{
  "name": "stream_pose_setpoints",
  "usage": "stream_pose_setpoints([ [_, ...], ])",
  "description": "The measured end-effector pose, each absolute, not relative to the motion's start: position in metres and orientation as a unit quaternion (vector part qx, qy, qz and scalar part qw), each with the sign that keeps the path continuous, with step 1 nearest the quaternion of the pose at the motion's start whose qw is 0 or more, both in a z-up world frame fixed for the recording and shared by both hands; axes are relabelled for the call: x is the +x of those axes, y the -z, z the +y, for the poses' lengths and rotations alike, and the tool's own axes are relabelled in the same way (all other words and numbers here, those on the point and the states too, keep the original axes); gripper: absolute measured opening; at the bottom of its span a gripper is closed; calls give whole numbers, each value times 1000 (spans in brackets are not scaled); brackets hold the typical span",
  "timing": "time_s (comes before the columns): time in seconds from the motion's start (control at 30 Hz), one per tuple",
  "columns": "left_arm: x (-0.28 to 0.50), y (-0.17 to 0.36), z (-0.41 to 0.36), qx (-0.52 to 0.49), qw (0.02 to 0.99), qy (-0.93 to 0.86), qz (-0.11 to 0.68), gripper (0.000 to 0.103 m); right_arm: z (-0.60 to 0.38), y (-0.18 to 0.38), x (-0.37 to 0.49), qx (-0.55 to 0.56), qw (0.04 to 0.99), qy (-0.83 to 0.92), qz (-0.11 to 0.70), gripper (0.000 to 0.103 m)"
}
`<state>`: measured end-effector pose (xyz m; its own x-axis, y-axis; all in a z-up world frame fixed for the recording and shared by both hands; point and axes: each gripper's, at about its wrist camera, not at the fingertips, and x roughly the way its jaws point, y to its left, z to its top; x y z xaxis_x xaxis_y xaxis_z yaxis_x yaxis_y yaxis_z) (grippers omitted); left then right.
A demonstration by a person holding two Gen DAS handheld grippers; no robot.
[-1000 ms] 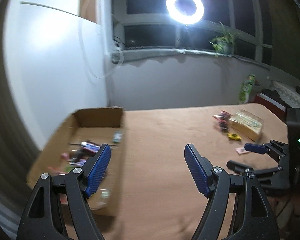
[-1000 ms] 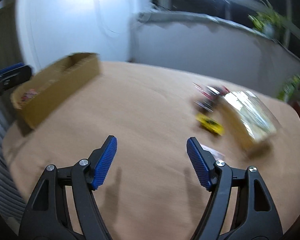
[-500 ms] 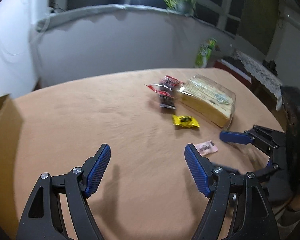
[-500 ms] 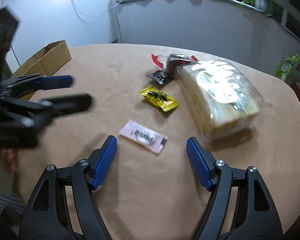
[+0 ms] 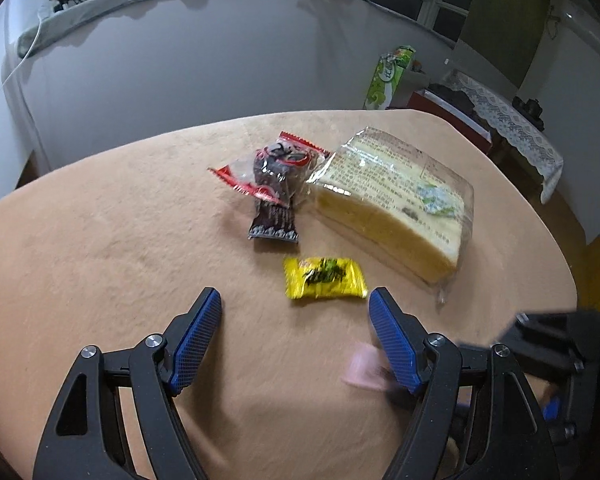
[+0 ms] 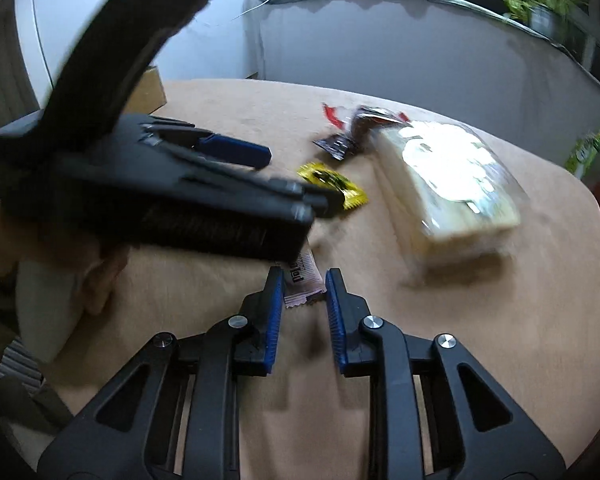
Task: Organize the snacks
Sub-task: 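Grasp the yellow candy with left tool while right tool grasps the pink candy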
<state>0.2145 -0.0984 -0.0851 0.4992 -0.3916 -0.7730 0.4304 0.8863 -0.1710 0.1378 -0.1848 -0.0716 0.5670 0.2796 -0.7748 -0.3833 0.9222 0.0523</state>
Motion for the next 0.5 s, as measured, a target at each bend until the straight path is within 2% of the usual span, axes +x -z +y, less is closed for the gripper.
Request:
stream_pose_setpoints([
  [0.17,219,87,-119,51,870,227,436,76,-209,72,123,-36,892,-164,421,22],
  [0.2,219,88,-123,64,870,225,434,73,-215,72,121,-26,893,-161,419,22],
  [0.27,217,89,-129,86,874,212,429,65,-219,72,118,-14,896,-159,415,22],
  [0.33,217,88,-130,88,875,215,425,46,-224,72,120,-5,898,-159,411,22],
  [0.4,218,87,-129,86,875,218,424,34,-223,73,118,-4,900,-156,407,22],
  [0.5,220,87,-125,76,875,223,423,29,-224,72,118,7,902,-156,403,22],
])
